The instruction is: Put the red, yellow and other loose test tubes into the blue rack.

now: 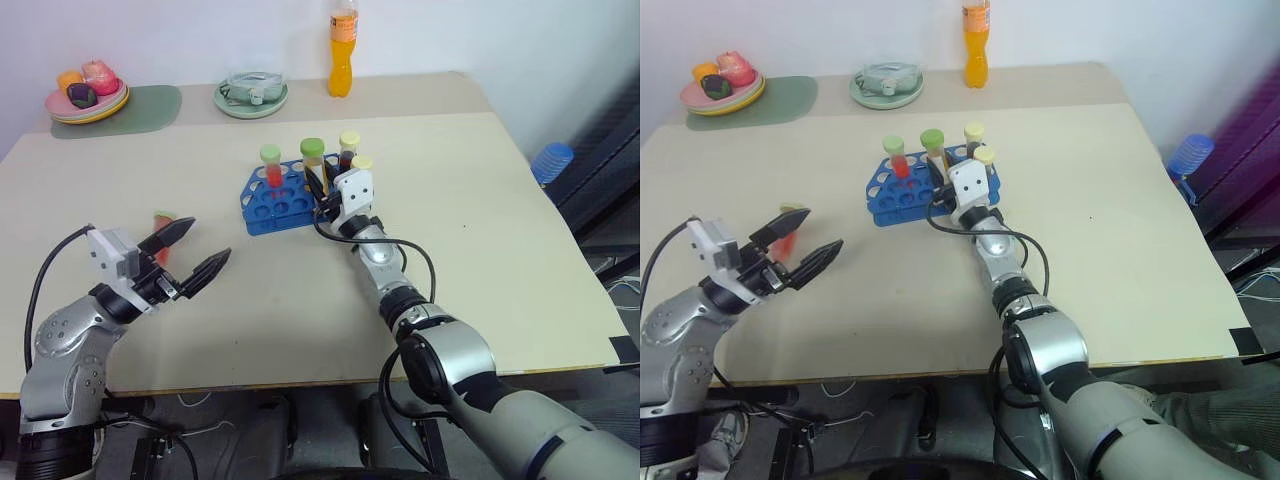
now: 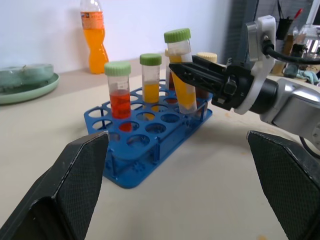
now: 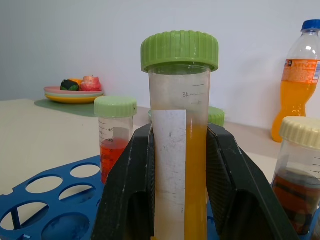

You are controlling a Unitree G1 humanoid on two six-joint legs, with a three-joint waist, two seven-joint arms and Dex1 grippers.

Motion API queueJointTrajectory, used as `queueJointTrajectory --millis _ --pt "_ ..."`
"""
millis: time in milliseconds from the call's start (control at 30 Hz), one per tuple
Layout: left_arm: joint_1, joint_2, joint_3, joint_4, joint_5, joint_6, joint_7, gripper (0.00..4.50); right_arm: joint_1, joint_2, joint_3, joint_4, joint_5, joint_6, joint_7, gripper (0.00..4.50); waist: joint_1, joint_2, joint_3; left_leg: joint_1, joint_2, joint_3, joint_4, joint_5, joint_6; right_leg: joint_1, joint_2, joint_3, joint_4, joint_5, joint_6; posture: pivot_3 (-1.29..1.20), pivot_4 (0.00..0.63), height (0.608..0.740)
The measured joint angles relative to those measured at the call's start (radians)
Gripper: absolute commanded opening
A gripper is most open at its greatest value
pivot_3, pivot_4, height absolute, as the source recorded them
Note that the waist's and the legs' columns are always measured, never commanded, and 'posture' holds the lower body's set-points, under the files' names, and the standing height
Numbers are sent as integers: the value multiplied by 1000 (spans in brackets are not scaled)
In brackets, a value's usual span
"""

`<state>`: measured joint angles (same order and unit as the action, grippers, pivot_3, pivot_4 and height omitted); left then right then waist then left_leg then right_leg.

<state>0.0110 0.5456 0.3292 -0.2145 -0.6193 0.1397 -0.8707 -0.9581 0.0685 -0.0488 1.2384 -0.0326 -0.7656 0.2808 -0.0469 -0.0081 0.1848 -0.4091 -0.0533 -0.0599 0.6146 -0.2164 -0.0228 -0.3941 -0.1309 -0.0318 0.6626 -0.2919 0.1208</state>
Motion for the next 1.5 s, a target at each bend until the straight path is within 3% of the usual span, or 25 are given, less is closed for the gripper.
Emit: queueJointTrajectory --millis 467,900,1100,1500 --pt "68 -2 17 -24 -3 -14 4 4500 -48 16 -37 21 22 104 0 756 0 0 0 0 0 0 0 0 0 0 0 0 0 0 0 0 150 740" --pt "61 -3 27 -33 -4 -15 -2 4500 -30 27 -82 22 60 77 45 756 2 0 0 0 0 0 0 0 0 0 0 0 0 0 0 0 150 740" --pt "4 -10 2 21 -2 -19 -25 4500 18 13 -85 21 71 36 100 3618 2 0 0 0 0 0 -1 0 0 0 0 0 -1 0 0 0 150 740" --pt "-64 -28 -42 98 7 -39 -65 4500 29 -37 -28 -28 15 -36 101 3618 0 0 0 0 0 0 -1 0 0 0 1 0 0 0 0 0 150 740"
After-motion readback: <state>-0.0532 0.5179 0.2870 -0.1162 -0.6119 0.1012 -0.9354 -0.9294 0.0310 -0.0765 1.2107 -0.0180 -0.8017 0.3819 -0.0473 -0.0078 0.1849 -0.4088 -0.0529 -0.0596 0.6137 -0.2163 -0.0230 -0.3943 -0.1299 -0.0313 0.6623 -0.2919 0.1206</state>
